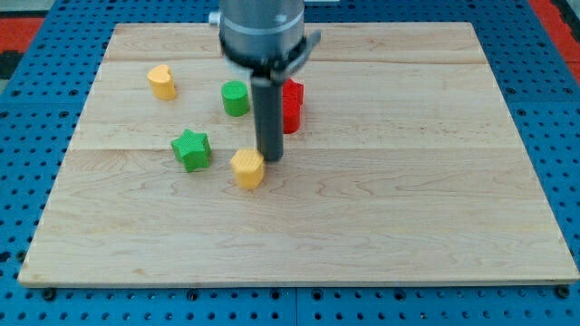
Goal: Move the yellow heart above the yellow hexagon
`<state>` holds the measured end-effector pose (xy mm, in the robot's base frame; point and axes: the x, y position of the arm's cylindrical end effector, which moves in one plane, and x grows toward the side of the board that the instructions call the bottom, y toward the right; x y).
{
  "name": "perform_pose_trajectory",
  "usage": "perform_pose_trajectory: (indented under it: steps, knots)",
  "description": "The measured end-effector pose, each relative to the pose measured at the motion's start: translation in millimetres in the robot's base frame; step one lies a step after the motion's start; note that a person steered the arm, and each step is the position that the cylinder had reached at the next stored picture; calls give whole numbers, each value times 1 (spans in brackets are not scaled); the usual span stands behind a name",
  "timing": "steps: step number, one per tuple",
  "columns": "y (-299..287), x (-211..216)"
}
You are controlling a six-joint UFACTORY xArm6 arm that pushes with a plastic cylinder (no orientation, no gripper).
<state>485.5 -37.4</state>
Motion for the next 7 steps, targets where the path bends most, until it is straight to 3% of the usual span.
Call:
perform_pose_trajectory:
  steps: [1, 2, 3, 6, 7]
  knots:
    - [-60, 38]
    - [-142, 42]
    - [-155, 19]
    - [-211, -180]
    - [-157, -218]
